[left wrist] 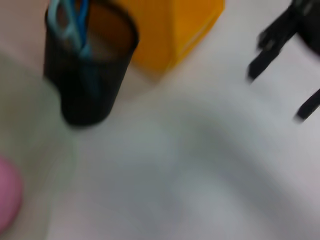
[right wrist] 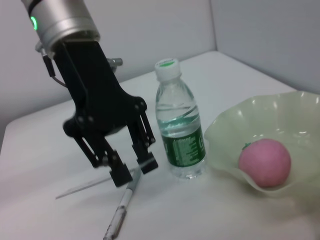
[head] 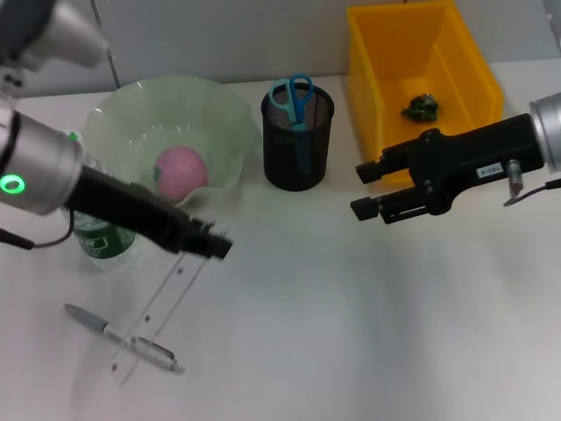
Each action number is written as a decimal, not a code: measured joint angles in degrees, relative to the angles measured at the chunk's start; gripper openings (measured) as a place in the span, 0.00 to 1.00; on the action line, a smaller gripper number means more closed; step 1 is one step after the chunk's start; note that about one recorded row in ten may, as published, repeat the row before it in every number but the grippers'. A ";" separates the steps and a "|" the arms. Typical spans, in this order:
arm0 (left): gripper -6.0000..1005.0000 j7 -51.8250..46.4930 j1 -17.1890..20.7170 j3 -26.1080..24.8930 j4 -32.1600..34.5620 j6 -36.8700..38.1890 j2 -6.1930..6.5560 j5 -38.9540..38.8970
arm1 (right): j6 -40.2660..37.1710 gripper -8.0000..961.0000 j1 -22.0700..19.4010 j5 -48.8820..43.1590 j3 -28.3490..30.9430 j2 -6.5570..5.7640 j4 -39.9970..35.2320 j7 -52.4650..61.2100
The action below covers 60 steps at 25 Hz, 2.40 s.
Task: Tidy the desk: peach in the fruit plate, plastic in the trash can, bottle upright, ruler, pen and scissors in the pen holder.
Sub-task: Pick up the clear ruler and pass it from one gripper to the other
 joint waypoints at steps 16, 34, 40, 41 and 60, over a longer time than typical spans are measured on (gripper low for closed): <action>0.39 25.43 8.47 -9.04 -13.55 -0.10 0.04 -36.66 | -0.61 0.65 -1.35 0.09 3.44 -1.06 0.12 -0.08; 0.39 76.14 10.53 -2.52 -48.78 -0.24 -0.73 -65.20 | -0.10 0.65 -2.96 0.93 4.90 0.47 0.83 -2.05; 0.39 88.57 9.76 6.12 -59.26 -1.98 -0.82 -79.09 | -0.33 0.65 -7.20 5.62 4.91 3.73 0.75 -10.29; 0.39 88.57 9.76 6.12 -59.26 -1.98 -0.82 -79.09 | -0.33 0.65 -7.20 5.62 4.91 3.73 0.75 -10.29; 0.39 103.29 9.95 22.50 -64.73 -6.42 -0.79 -96.77 | 2.35 0.65 -10.52 25.61 4.37 5.97 29.39 -51.87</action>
